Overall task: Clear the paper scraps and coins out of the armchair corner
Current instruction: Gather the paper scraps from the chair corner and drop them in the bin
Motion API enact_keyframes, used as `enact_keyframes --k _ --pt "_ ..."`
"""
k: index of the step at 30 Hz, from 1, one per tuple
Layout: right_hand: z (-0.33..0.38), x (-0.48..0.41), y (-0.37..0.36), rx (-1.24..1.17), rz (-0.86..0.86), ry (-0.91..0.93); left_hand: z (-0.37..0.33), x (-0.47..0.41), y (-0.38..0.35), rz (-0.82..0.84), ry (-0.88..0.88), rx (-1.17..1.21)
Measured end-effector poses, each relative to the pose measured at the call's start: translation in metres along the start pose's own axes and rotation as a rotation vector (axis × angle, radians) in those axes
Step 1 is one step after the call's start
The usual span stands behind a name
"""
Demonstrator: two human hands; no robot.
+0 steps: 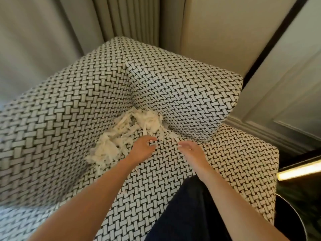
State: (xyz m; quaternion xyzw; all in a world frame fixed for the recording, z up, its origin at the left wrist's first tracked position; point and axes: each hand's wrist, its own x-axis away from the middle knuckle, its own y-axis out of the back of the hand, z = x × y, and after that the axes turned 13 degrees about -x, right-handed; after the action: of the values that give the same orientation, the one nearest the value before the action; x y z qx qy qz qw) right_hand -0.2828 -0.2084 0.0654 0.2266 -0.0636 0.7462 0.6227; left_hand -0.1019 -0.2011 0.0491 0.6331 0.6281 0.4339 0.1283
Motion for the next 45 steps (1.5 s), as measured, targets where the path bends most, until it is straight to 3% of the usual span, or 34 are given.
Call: enact_keyframes --k 5,12,18,23,29,33,39,42,45 --pt "-0.022 -0.03 -0.022 0.345 -0.002 0.214 0.009 -0.03 0.009 -0.032 -0.014 -0.097" --pt "-0.036 -0.054 -0.031 0.446 0.109 0.0 -0.018 -0.074 0.012 -0.052 0.019 0.082" --pt "-0.038 -0.067 -0.036 0.41 0.167 -0.141 -0.023 -0.085 -0.009 0.024 0.036 -0.198" --pt "-0.038 -0.067 -0.036 0.349 0.166 -0.17 -0.014 -0.071 -0.021 -0.012 -0.02 -0.221" --pt "-0.027 -0.055 -0.032 0.129 0.13 -0.107 -0.008 -0.041 -0.024 -0.021 -0.009 -0.016" --pt "-0.027 -0.051 -0.031 0.04 0.077 0.054 -0.01 -0.019 -0.019 -0.052 -0.002 0.177" --pt "-0.019 -0.04 -0.033 -0.106 0.148 0.207 -0.018 0.001 -0.012 0.046 0.041 0.516" --pt "-0.017 -0.036 -0.031 -0.098 0.003 0.299 -0.022 0.003 -0.009 0.096 -0.005 0.598" --pt "-0.02 -0.039 -0.026 -0.125 -0.182 0.3 -0.025 -0.008 -0.003 0.034 -0.019 0.634"
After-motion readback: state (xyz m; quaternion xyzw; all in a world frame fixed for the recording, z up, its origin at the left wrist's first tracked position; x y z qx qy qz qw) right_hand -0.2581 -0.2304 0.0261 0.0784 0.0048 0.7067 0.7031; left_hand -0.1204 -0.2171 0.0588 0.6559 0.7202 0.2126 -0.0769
